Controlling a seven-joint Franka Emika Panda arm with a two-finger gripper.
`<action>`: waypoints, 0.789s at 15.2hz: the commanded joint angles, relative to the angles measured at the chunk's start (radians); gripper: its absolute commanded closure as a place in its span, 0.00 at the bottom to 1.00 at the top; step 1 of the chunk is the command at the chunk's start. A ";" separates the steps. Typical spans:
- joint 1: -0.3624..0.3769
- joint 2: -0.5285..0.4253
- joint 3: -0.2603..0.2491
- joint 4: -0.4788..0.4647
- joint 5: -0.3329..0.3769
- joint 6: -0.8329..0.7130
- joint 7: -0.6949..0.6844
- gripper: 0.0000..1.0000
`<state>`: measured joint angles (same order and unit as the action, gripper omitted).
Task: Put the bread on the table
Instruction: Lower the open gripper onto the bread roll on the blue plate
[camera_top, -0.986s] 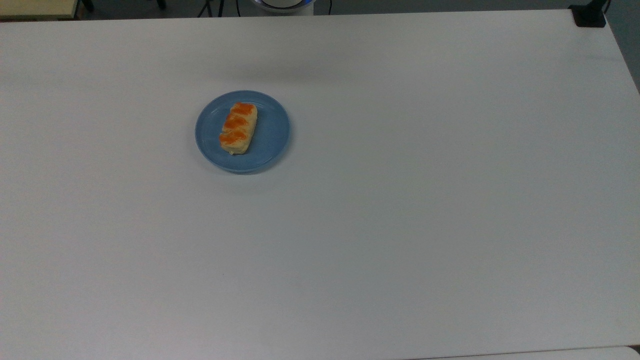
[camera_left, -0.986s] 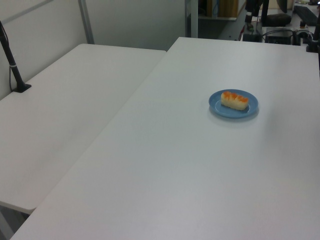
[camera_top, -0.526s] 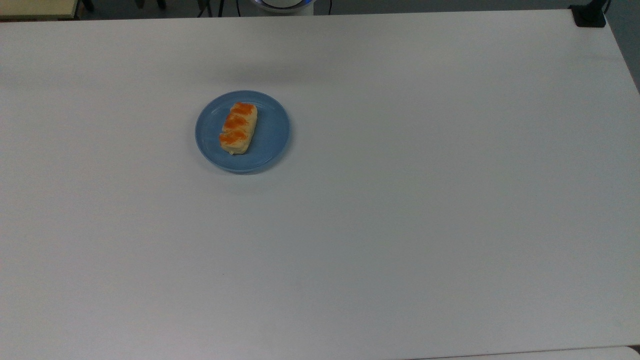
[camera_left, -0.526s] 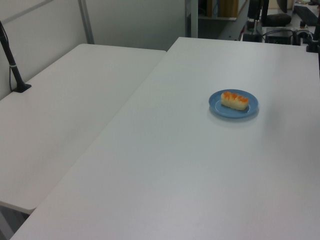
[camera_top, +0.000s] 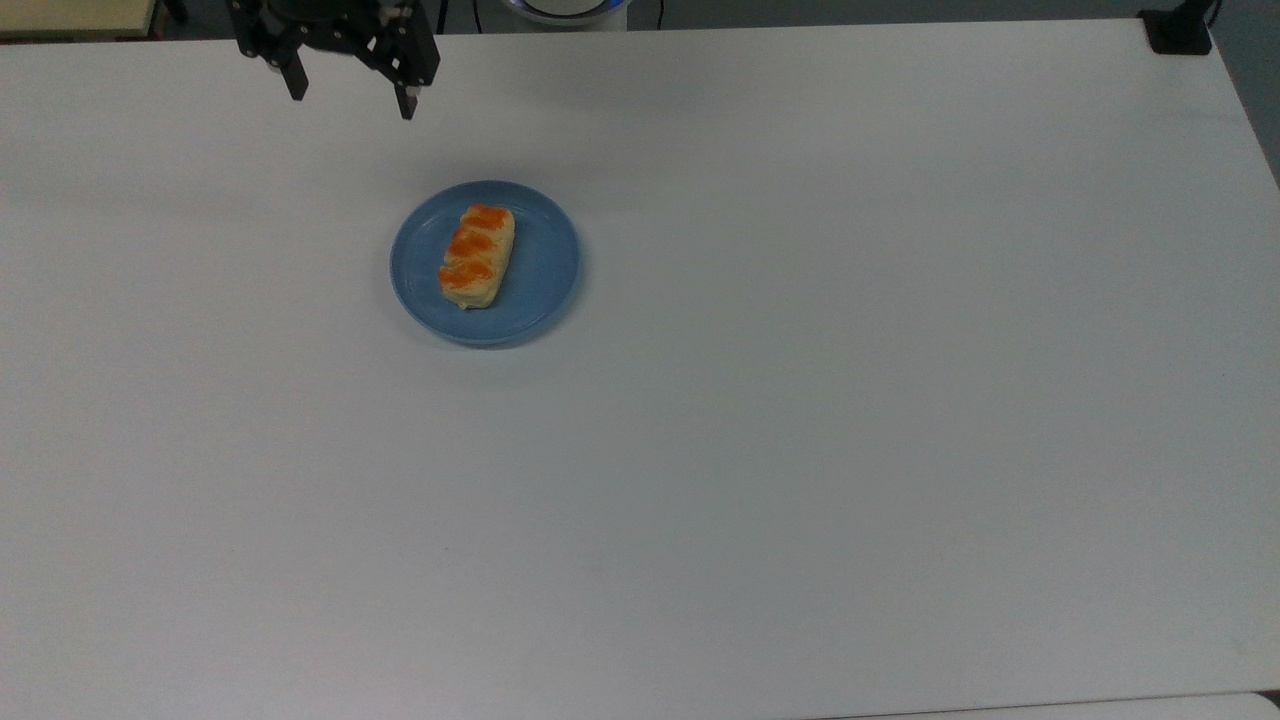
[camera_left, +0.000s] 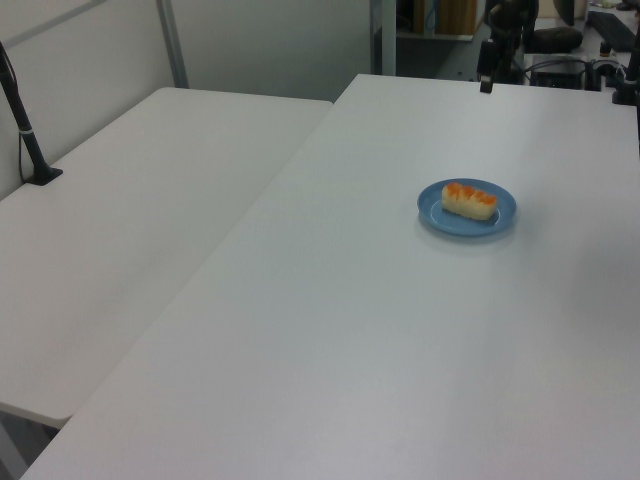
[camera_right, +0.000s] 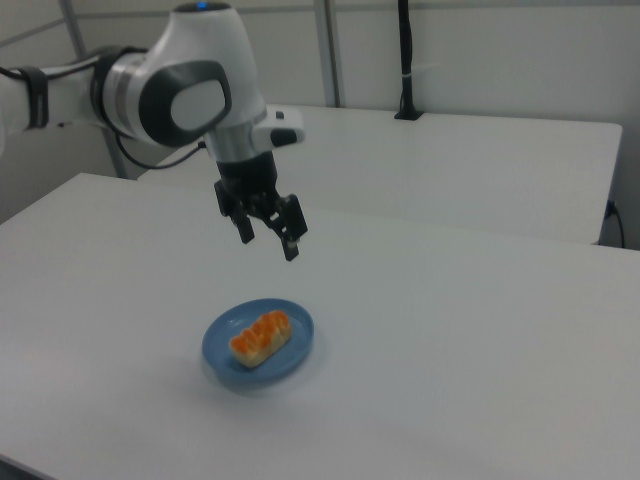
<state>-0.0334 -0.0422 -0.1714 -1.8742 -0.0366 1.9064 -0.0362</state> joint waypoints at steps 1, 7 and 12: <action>0.023 -0.004 -0.010 -0.144 0.004 0.156 0.038 0.00; 0.073 0.117 -0.008 -0.141 0.036 0.170 0.039 0.00; 0.096 0.228 0.000 -0.143 0.052 0.310 0.102 0.00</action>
<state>0.0411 0.1391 -0.1692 -2.0099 0.0005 2.1397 0.0204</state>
